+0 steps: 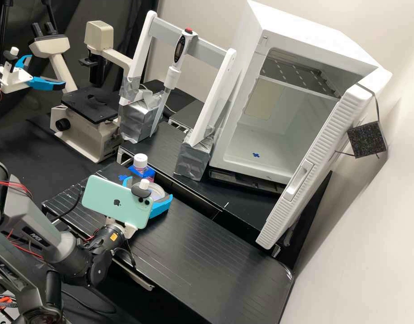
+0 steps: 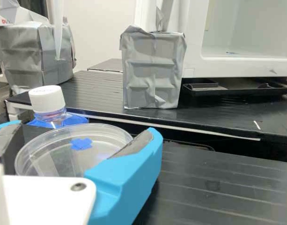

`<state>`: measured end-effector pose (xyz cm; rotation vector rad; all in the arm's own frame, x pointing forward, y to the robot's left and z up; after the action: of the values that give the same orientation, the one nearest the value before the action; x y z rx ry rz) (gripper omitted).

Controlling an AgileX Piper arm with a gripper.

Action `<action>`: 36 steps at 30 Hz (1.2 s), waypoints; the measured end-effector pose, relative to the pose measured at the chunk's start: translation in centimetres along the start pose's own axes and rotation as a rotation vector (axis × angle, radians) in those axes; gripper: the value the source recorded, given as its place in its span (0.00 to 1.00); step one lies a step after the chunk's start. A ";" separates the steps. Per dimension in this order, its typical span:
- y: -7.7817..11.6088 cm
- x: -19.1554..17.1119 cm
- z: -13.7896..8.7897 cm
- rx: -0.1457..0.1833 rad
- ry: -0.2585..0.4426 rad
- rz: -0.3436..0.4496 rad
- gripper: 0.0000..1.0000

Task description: Move the petri dish to the incubator

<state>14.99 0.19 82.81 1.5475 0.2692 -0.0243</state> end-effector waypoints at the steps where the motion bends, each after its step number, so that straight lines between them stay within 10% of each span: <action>1: 0.0 0.0 0.0 0.000 0.002 -0.002 1.00; 36: -0.5 0.3 1.0 -0.018 -0.006 -0.043 1.00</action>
<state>15.39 -0.77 82.24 1.5233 0.2970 -0.0602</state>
